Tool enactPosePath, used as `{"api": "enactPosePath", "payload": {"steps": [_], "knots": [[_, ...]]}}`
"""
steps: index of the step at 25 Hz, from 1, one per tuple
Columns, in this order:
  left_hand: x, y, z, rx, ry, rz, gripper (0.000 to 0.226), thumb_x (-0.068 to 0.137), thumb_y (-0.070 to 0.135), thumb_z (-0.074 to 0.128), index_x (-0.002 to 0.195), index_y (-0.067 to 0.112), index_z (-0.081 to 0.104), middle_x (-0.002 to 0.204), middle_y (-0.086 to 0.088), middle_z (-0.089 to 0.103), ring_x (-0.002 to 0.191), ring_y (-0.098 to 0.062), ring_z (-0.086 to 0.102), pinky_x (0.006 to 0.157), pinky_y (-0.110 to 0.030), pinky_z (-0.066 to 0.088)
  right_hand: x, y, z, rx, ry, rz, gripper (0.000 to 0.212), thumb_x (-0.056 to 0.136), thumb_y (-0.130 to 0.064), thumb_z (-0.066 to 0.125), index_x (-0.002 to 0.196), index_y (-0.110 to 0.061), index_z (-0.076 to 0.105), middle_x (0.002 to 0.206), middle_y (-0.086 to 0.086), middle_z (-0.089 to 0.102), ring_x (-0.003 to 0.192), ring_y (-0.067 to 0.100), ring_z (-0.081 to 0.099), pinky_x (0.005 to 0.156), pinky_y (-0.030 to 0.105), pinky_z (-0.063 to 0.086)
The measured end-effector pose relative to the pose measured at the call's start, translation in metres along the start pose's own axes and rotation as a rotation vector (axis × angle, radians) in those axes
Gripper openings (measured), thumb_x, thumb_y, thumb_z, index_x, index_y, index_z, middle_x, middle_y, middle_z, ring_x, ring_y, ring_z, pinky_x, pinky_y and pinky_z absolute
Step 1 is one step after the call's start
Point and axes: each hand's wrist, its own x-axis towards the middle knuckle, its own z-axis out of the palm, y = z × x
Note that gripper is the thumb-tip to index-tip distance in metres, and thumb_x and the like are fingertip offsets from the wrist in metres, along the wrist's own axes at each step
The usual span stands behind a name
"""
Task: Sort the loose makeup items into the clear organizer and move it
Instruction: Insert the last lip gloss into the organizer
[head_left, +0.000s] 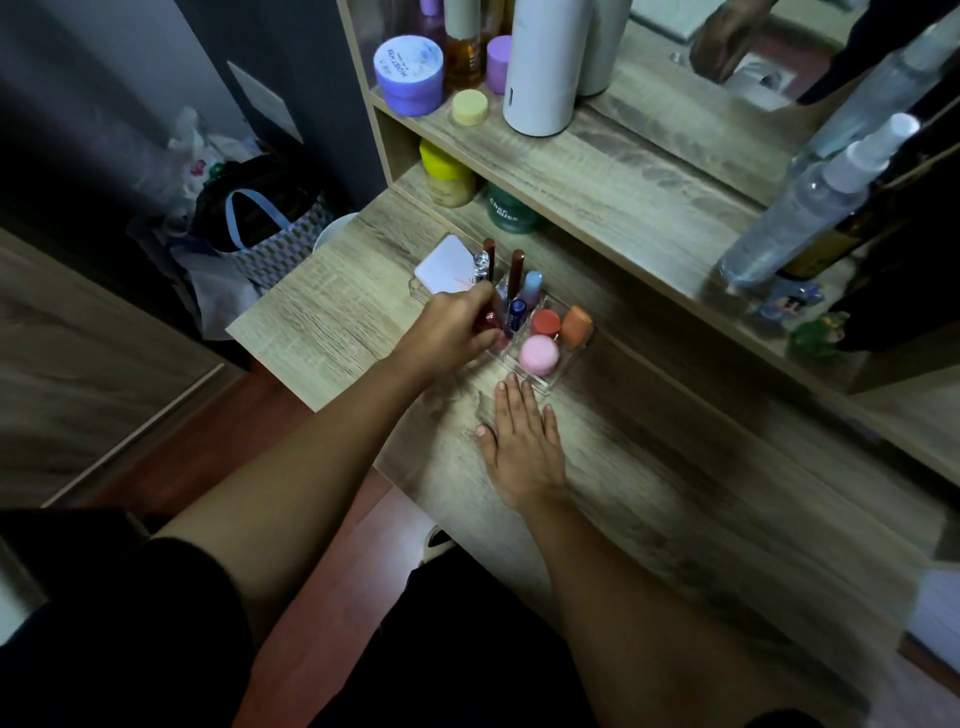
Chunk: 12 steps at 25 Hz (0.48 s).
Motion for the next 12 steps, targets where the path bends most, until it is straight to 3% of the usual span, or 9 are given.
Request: {"api": "enactPosePath", "payload": {"steps": [6,12], "knots": [[0.0064,0.0005,0.0059,0.111,-0.016,0.096,0.032,0.085,0.013,0.062,0.115,0.003,0.059,0.109,-0.021,0.064,0.101,-0.032,0.059,0.085,-0.035,0.044,0.0,-0.0004,-0.0003,0.002,0.005,0.003,0.061,0.099,-0.041,0.027,0.15,-0.014,0.006,0.161,0.003,0.001,0.149,0.016,0.0,0.12,0.04,0.005],[0.0068,0.0004,0.0057,0.082,-0.005,0.083,0.036,0.084,0.014,0.063,0.117,0.002,0.054,0.112,-0.021,0.062,0.101,-0.032,0.058,0.084,-0.035,0.045,0.0011,-0.0011,-0.0024,-0.007,-0.013,0.001,0.062,0.099,-0.042,0.026,0.15,-0.014,0.004,0.161,0.003,-0.002,0.149,0.015,-0.002,0.12,0.04,0.004]]}}
